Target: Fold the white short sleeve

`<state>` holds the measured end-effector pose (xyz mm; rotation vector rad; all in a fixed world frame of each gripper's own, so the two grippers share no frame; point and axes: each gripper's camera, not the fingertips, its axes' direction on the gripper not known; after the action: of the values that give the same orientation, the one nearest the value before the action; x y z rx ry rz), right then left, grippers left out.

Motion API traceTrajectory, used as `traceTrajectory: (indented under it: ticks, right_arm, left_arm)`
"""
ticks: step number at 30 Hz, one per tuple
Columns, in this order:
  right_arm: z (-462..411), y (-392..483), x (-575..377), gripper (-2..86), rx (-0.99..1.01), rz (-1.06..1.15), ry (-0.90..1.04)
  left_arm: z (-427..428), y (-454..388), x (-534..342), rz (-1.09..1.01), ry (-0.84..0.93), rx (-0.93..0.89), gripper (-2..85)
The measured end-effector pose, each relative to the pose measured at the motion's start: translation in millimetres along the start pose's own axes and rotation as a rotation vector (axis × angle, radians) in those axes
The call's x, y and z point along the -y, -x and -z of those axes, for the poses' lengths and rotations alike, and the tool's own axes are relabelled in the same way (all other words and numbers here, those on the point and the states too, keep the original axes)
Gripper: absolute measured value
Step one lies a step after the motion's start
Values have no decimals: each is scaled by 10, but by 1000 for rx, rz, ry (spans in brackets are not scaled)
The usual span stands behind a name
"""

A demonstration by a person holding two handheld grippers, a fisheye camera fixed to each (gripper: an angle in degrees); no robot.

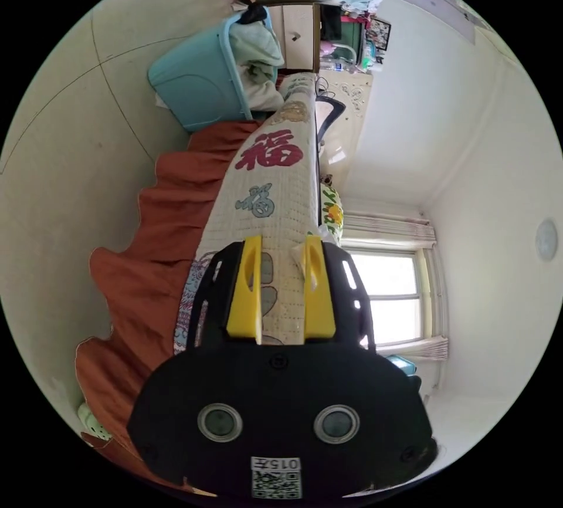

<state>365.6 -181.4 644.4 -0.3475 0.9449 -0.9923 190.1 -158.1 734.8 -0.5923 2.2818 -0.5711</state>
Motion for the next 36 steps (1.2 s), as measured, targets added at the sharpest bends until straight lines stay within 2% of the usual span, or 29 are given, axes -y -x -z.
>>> traceTrajectory:
  ticks: [5, 13, 15, 17, 18, 19, 22, 23, 26, 31, 36]
  right_arm:
    - [-90, 188, -163, -10, -36, 18, 13]
    - [-205, 340, -382, -10, -64, -11, 24]
    - [-234, 348, -410, -10, -58, -23, 20]
    - [-269, 375, -435, -10, -61, -25, 18]
    - [-277, 384, -439, -10, -64, -22, 19]
    - [-289, 403, -449, -10, -71, -17, 19]
    - [-302, 441, -484, -10, -83, -7, 13]
    - [-304, 447, -499, -10, -86, -6, 12]
    - [-299, 445, -528, -10, -87, -10, 7]
    - [-251, 424, -597, -10, -109, -31, -12]
    - [-206, 448, -626, -10, -140, -15, -22]
  left_arm:
    - [107, -82, -70, -77, -56, -2, 16]
    - [258, -316, -284, -187, -167, 86, -5]
    - [393, -263, -369, -171, -249, 69, -5]
    - [651, -266, -569, -251, -430, 34, -6]
    - [688, -292, -602, -296, -449, 22, -5]
    - [695, -337, -598, -372, -406, -23, -3]
    - [372, -259, -374, -361, -89, -184, 37]
    - [278, -208, -376, -354, -57, -220, 56]
    - [240, -214, -408, -334, -64, -150, 74]
    - [369, -86, -476, -282, -149, -171, 82]
    - [231, -78, -429, -268, -62, -204, 76]
